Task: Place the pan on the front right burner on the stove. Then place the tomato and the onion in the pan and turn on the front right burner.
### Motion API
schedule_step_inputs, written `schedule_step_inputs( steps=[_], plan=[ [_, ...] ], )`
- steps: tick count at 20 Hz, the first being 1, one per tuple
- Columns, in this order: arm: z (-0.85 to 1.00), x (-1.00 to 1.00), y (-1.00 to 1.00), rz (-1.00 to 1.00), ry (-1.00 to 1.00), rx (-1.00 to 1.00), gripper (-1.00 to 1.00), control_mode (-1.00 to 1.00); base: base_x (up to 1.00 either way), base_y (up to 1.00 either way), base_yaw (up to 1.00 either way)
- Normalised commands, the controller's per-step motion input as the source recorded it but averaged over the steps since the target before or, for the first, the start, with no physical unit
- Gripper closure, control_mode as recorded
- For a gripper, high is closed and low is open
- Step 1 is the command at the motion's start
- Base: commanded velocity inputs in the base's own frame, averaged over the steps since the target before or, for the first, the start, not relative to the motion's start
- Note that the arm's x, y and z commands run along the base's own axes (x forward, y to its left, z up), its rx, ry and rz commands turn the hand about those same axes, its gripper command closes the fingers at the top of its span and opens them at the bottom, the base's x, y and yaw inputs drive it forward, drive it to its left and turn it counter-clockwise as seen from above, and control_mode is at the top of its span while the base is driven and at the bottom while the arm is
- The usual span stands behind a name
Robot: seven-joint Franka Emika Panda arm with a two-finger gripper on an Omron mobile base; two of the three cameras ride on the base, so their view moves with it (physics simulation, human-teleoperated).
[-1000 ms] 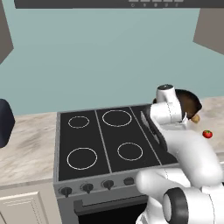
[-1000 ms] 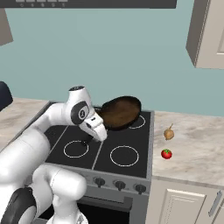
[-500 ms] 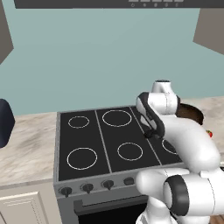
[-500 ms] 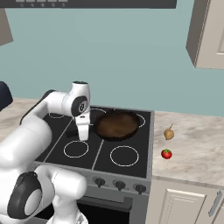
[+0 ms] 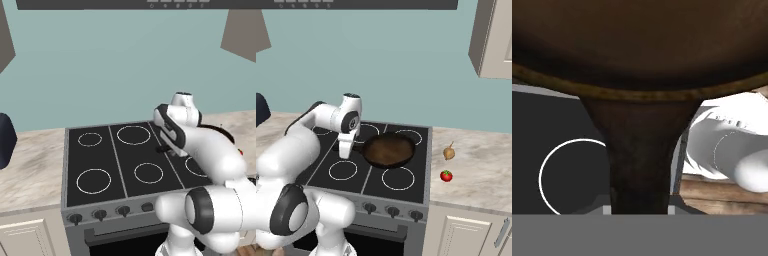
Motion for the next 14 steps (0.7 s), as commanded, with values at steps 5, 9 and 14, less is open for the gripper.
schedule_step_inputs(
  steps=[5,9,14],
  plan=[
    [-0.12,0.39,0.00,-0.09,0.05,0.01,1.00,-1.00,0.00,0.00,0.00],
    [-0.19,0.15,0.00,-0.08,0.06,0.03,1.00,-1.00,0.00,0.00,0.00],
    [-0.29,0.00,0.00,-0.07,0.04,0.06,1.00,-1.00,0.00,0.00,0.00]
  ],
)
